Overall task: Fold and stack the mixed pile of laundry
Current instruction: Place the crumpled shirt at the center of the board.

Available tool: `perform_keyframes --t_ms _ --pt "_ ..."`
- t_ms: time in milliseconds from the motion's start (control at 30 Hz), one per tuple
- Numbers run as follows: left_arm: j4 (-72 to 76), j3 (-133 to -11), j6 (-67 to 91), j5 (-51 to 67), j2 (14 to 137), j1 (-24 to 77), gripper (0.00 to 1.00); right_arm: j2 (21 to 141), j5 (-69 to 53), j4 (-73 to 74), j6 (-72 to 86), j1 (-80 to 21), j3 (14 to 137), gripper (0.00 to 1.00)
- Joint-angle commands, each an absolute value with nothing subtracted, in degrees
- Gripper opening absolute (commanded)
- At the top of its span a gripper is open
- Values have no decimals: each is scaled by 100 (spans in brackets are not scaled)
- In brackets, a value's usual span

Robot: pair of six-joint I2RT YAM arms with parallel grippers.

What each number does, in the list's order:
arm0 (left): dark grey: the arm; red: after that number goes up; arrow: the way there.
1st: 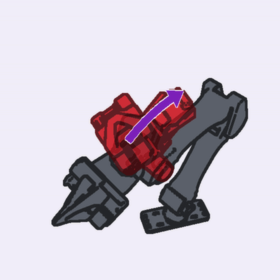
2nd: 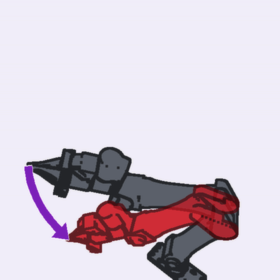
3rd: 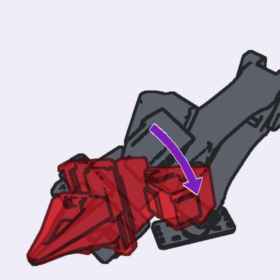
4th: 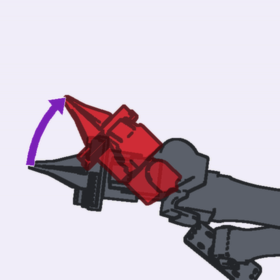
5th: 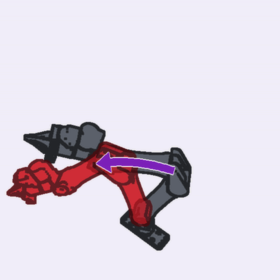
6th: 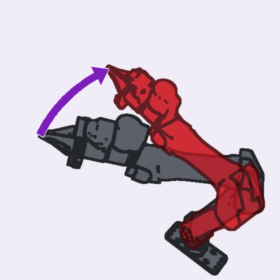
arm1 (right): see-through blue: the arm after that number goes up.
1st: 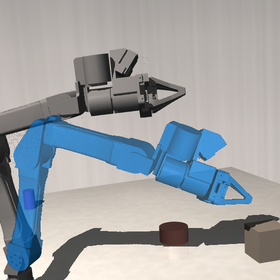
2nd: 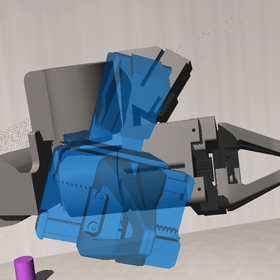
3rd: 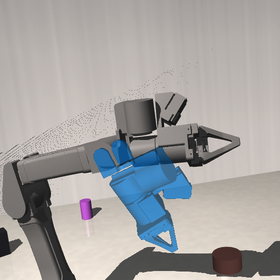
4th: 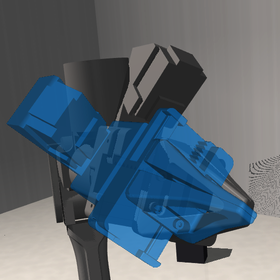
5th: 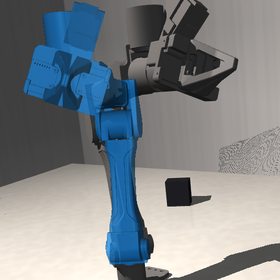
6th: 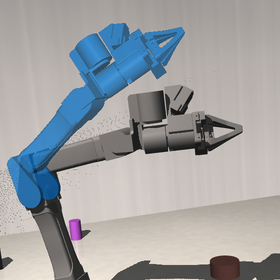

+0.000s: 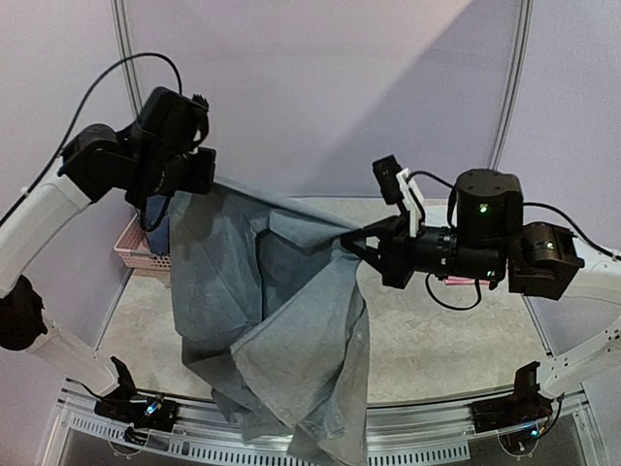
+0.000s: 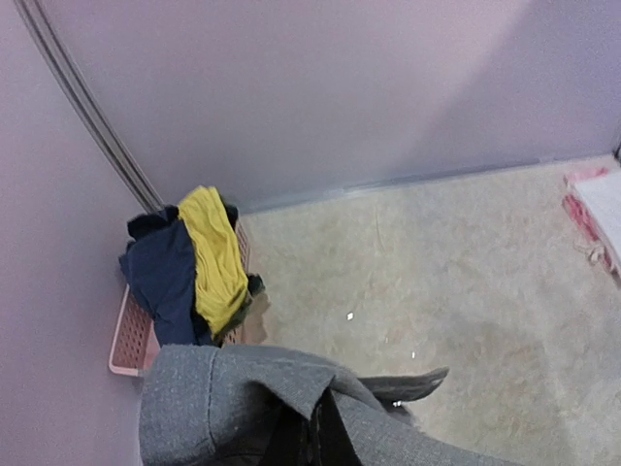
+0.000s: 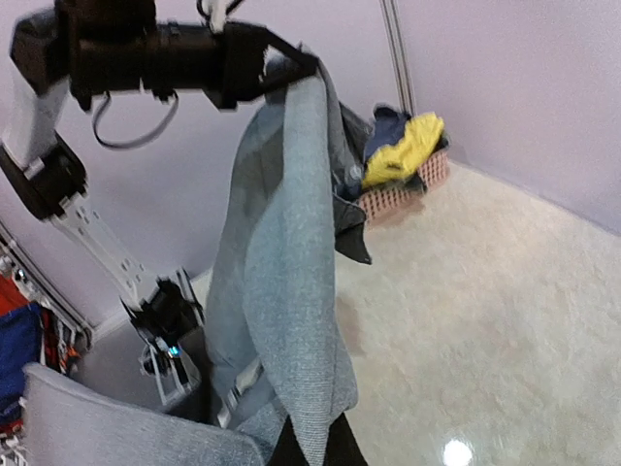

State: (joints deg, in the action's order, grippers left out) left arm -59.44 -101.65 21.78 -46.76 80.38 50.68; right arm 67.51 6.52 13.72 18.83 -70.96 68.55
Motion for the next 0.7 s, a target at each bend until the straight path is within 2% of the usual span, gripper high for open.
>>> perform_keyframes --t_ms 0,100,300,400,467,500,533,600,667 --pt "-6419 -9240 2312 -4620 8198 4243 0 6610 -706 1719 2223 -6356 5513 0" --pt "-5834 -8359 2346 -4006 8282 4157 0 6893 -1531 825 2540 -5653 4646 0" --pt "-4859 -7292 2360 -3087 8737 3822 0 7947 -2255 72 2746 -4551 4188 0" --pt "-4544 -7125 2350 -2956 9053 3698 0 8402 -2117 119 2809 -4281 4319 6" --pt "-4344 -6997 2363 -2844 9158 3619 0 8622 -1793 400 2800 -4225 4524 18" --pt "-4260 -6928 2384 -2805 9155 3591 4 8694 -1684 529 2789 -4223 4638 22" --pt "-4190 -6857 2391 -2782 9114 3591 15 8726 -1655 610 2767 -4224 4721 27" --pt "-4088 -6682 2393 -2813 8855 3605 48 8687 -1527 885 2731 -4221 4899 41" --pt "-4057 -6445 2401 -3002 8469 3720 75 8519 -1152 1333 2691 -4227 5105 51"
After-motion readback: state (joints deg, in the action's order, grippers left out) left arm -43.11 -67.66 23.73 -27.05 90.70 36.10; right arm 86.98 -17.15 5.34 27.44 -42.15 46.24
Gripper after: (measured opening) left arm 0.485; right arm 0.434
